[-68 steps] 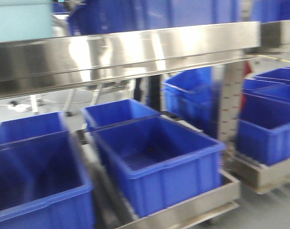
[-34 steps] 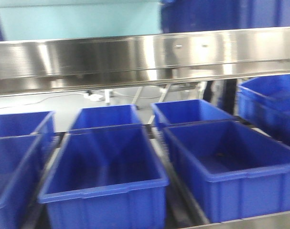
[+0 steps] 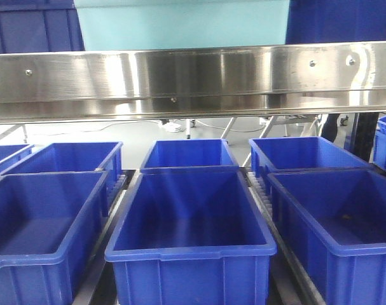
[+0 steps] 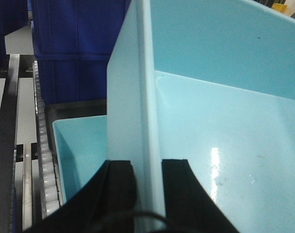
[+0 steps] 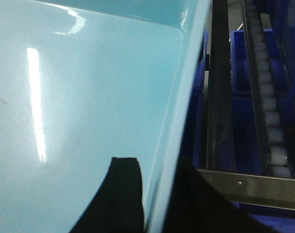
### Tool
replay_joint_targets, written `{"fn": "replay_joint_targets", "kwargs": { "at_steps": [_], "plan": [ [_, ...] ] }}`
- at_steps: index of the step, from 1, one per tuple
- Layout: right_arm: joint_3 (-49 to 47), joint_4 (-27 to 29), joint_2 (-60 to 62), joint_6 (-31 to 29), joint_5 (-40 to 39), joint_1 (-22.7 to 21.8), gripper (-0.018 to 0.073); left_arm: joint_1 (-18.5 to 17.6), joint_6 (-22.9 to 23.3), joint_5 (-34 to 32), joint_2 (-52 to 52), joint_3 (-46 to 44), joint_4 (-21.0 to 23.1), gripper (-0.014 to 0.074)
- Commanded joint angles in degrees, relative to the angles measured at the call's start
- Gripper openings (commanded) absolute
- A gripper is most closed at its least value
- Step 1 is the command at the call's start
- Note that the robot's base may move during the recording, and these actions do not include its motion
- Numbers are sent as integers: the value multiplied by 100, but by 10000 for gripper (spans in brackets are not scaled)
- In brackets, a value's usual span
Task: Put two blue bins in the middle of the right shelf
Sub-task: 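Drive up to the steel shelf and align with its upper level, then lower the light blue bin onto the upper shelf rollers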
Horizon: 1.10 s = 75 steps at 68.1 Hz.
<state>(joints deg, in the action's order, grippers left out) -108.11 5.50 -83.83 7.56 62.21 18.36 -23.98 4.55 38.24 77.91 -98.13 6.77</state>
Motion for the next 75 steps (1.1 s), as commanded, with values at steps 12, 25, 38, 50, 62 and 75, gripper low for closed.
{"fn": "replay_joint_targets", "kwargs": {
  "at_steps": [12,25,38,50,62,75],
  "plan": [
    [-49,-173,52,-171,-13,-55,-153,34,147,-513,-91,-88,48,-111],
    [-49,-173,52,-171,-13,-55,-153,34,147,-513,-91,-88,48,-111],
    [-49,-173,52,-171,-13,-55,-153,34,147,-513,-91,-88,48,-111],
    [-49,-173,52,-171,-13,-55,-153,34,147,-513,-91,-88,48,-111],
    [-49,-173,52,-171,-13,-55,-153,34,147,-513,-91,-88,48,-111],
    [-49,-173,52,-171,-13,-55,-153,34,147,-513,-91,-88,48,-111]
  ]
}}
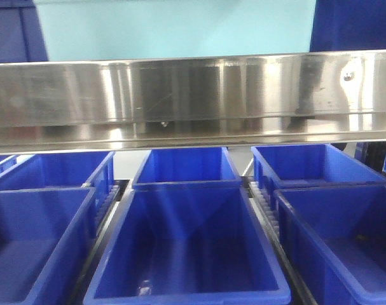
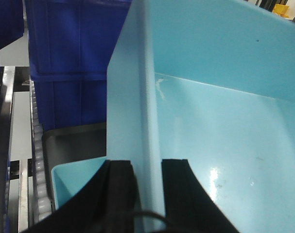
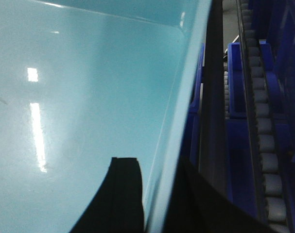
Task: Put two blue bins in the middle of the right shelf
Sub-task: 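Lower the light blue bin onto the upper shelf rollers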
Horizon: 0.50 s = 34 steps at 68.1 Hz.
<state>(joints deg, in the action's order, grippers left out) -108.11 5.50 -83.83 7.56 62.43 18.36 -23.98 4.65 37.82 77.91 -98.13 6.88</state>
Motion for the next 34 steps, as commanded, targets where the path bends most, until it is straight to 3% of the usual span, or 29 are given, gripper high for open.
{"fn": "replay_joint_targets", "kwargs": {
  "at_steps": [1,34],
  "plan": [
    [-49,-173,52,-171,-36,-55,-153,34,137,-470,-91,-88,37,-111],
    [-49,-173,52,-171,-36,-55,-153,34,137,-470,-91,-88,37,-111]
  ]
}}
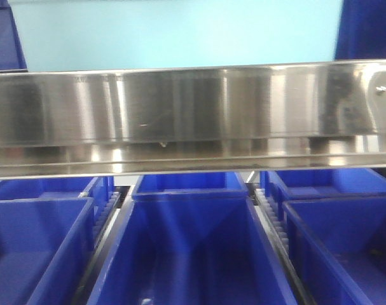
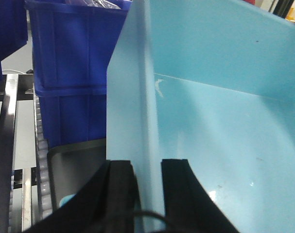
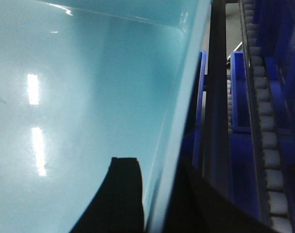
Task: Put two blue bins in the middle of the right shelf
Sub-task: 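Lower the light blue bin onto the upper shelf rollers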
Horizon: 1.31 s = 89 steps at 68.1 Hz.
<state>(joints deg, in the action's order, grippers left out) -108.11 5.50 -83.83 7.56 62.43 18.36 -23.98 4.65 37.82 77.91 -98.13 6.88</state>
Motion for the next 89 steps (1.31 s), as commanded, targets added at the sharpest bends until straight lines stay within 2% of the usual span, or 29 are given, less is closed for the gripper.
{"fn": "replay_joint_targets", "kwargs": {
  "at_steps": [1,89],
  "plan": [
    [-49,-173,52,-171,-36,-55,-153,34,137,-470,-91,-88,37,-111],
    [-49,-173,52,-171,-36,-55,-153,34,137,-470,-91,-88,37,-111]
  ]
}}
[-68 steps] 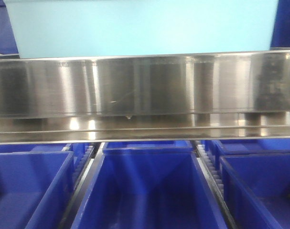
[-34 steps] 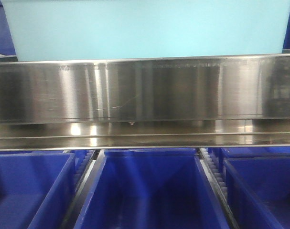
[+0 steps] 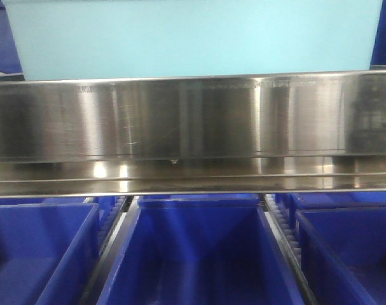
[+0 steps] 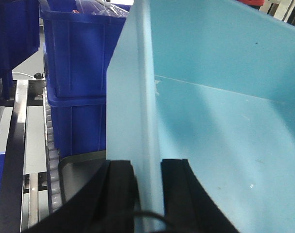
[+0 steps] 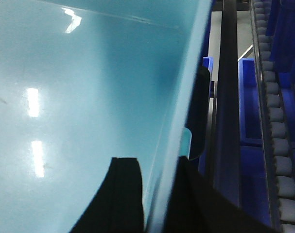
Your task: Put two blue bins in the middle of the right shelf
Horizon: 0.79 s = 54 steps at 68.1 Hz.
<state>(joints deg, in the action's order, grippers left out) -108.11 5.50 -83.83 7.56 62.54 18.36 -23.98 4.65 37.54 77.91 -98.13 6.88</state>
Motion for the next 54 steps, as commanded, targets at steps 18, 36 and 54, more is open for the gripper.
{"fn": "replay_joint_targets", "kwargs": {
  "at_steps": [18,36,54],
  "plan": [
    [-49,-173,52,-171,-47,-55,-153,34,137,-442,-91,-88,37,-111],
    [-49,-173,52,-171,-285,-55,-153,34,137,-443,-91,-88,48,-111],
    [-49,-173,52,-171,-379,-55,-153,34,137,956,-34,-88,50,-111]
  ]
}}
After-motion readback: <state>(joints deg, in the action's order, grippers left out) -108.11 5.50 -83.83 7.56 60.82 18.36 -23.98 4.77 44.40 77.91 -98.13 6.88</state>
